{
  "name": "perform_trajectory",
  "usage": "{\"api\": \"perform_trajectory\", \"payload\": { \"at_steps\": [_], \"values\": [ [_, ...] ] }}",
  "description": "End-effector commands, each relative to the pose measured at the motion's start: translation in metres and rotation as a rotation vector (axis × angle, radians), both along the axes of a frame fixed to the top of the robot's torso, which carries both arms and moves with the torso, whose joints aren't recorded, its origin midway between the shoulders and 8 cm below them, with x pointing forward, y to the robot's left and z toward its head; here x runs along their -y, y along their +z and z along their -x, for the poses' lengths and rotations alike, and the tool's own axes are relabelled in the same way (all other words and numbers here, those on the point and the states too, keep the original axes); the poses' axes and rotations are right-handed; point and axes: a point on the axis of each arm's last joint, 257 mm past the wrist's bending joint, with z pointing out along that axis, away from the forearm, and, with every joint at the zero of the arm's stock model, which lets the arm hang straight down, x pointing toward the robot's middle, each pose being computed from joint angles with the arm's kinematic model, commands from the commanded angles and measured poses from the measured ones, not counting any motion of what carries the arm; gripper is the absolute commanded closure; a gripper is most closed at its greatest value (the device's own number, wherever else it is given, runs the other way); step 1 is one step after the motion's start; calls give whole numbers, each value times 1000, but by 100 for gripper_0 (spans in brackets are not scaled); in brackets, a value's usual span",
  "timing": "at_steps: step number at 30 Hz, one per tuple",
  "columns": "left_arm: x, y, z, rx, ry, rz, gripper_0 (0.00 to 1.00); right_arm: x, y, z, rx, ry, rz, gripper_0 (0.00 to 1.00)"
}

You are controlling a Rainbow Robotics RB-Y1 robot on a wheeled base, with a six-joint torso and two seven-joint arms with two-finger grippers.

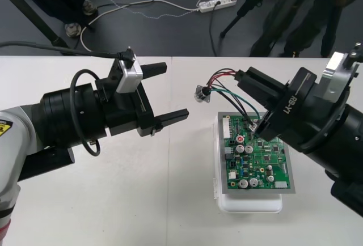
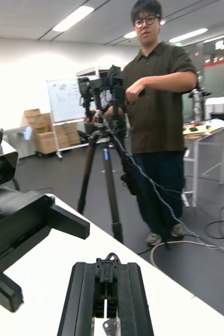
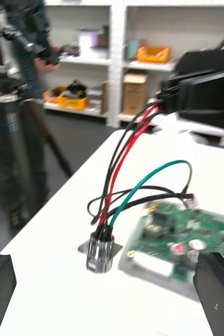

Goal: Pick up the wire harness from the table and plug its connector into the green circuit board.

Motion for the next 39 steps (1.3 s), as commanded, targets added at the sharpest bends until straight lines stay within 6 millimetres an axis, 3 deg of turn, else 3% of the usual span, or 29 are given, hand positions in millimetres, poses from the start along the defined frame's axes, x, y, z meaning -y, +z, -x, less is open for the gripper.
{"api": "perform_trajectory", "payload": {
  "at_steps": [1,15,33,39],
  "values": [
    [-3,25,23,-42,-112,0,0,7,21,9,-14,63,-24,100],
    [-11,56,52,-79,-240,44,0,-4,16,29,-54,171,7,100],
    [-8,63,77,-126,-341,65,0,-7,20,42,-45,252,84,100],
    [-5,65,81,-119,-361,74,0,-16,26,49,-25,302,114,100]
  ]
}}
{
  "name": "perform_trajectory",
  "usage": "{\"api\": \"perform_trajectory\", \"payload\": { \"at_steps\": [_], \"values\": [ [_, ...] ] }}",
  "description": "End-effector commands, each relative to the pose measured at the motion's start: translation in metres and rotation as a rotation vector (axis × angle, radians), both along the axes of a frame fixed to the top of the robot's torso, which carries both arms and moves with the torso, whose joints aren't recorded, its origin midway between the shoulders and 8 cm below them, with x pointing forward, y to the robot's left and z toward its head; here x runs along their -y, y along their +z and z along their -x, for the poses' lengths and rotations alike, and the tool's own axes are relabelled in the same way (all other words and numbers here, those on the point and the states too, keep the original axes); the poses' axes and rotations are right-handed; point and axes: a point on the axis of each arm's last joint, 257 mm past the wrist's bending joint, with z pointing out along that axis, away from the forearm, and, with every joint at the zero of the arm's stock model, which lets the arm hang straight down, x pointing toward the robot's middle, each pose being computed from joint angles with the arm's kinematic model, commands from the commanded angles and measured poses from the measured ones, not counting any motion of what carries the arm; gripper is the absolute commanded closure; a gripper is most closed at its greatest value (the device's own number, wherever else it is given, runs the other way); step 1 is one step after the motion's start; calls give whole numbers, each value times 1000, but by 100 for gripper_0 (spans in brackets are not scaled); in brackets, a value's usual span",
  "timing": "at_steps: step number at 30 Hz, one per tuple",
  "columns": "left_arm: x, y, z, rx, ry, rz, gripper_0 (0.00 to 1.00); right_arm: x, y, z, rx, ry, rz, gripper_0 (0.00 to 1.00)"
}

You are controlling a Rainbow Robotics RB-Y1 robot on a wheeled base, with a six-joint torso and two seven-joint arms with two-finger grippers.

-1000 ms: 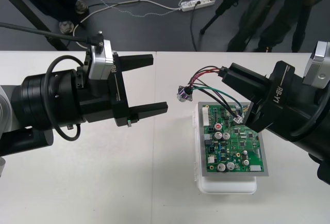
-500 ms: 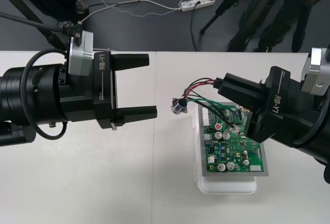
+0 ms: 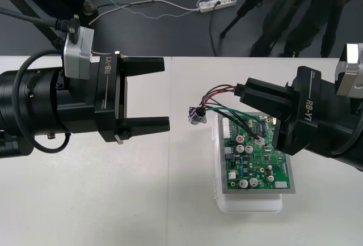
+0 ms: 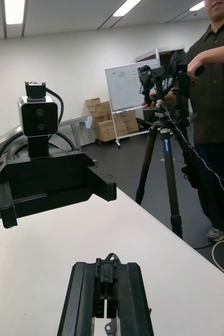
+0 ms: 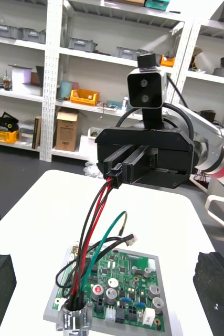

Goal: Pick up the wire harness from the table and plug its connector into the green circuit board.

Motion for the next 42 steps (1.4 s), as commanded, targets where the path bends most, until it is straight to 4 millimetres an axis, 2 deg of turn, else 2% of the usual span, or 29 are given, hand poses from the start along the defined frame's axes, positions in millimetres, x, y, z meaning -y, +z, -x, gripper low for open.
{"api": "perform_trajectory", "payload": {
  "at_steps": [1,12,24,42],
  "values": [
    [6,7,17,-20,-64,-24,0,-5,18,9,30,59,27,100],
    [6,11,21,20,-79,-11,0,-7,15,16,-14,229,20,100],
    [13,7,28,69,-107,-11,0,-16,24,20,21,281,40,100],
    [13,8,29,97,-112,-7,0,-19,10,26,-9,331,59,100]
  ]
}}
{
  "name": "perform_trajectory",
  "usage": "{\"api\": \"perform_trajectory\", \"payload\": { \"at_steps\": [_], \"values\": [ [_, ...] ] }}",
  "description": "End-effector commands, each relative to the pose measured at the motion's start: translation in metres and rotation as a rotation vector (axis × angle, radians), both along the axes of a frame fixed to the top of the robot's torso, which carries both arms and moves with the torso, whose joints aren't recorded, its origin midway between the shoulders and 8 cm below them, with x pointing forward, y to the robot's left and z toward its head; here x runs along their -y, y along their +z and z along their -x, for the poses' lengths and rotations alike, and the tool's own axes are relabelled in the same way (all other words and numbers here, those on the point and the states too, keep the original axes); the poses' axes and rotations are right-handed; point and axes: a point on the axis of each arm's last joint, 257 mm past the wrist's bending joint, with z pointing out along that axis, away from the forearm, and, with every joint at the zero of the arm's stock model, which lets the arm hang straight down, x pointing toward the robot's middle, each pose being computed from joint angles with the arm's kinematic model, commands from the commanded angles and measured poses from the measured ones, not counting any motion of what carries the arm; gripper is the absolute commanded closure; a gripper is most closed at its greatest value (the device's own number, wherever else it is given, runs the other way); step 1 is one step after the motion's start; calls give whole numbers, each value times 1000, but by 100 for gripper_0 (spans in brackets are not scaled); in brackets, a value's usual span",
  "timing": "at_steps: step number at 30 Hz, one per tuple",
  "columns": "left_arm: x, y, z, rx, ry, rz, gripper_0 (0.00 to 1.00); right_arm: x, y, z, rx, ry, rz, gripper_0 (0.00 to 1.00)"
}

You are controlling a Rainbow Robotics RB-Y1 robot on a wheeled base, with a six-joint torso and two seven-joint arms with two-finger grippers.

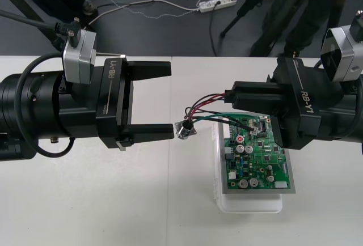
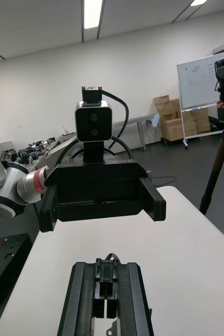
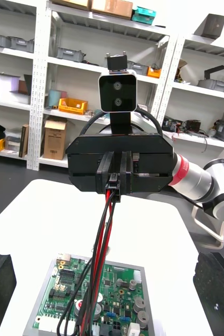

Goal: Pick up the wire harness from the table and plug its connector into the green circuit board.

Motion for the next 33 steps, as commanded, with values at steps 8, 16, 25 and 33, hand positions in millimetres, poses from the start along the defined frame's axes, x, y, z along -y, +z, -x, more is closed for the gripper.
{"api": "perform_trajectory", "payload": {
  "at_steps": [8,16,25,33],
  "values": [
    [5,6,16,102,-58,-27,0,-11,3,6,-11,26,-21,100],
    [5,7,16,103,-59,-26,0,-19,1,5,-13,24,-28,100],
    [6,7,17,102,-60,-25,0,-29,1,9,-26,47,-41,100],
    [7,8,17,100,-62,-18,0,-35,3,6,-6,44,-30,100]
  ]
}}
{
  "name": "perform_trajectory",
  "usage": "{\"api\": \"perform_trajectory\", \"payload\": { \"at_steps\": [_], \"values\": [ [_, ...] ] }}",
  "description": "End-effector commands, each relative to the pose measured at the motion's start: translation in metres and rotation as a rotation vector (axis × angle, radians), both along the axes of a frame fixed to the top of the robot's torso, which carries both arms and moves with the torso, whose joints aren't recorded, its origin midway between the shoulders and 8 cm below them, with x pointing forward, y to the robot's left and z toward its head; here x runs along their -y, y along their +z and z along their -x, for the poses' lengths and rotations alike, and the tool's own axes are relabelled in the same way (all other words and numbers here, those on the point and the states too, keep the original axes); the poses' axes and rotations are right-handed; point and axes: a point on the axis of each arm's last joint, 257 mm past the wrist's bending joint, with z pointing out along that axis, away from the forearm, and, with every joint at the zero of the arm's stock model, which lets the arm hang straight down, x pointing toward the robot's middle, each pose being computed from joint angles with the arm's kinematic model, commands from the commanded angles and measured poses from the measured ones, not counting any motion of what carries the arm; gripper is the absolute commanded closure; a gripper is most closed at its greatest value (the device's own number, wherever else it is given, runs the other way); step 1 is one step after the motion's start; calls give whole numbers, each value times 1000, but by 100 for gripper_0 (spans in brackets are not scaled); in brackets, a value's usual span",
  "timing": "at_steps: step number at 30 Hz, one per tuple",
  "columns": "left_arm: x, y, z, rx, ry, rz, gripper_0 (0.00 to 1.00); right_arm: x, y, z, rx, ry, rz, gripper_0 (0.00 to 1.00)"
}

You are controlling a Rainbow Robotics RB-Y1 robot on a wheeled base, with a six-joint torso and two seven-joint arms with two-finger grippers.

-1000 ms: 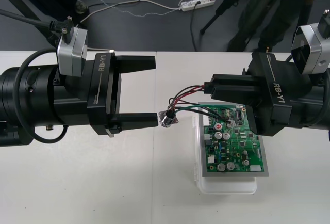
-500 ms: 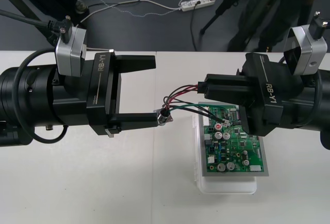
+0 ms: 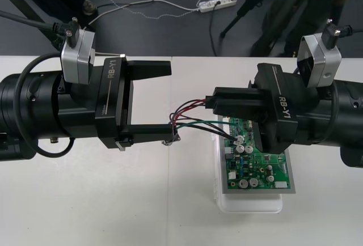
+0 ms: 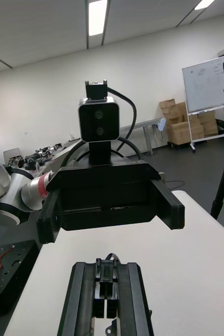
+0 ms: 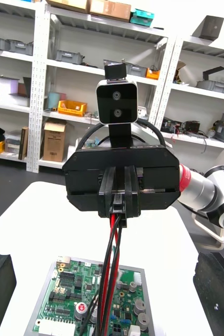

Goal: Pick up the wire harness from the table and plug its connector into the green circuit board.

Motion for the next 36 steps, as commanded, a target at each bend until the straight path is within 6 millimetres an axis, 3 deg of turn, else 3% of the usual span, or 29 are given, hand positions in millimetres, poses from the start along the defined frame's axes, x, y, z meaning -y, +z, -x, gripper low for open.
{"api": "perform_trajectory", "payload": {
  "at_steps": [1,14,36],
  "values": [
    [6,6,15,92,-56,-25,0,-12,10,1,16,12,-8,100],
    [7,7,16,94,-59,-22,0,-27,17,-7,-1,-13,-52,100],
    [7,7,16,90,-59,-20,0,-31,26,8,-39,44,-122,100]
  ]
}}
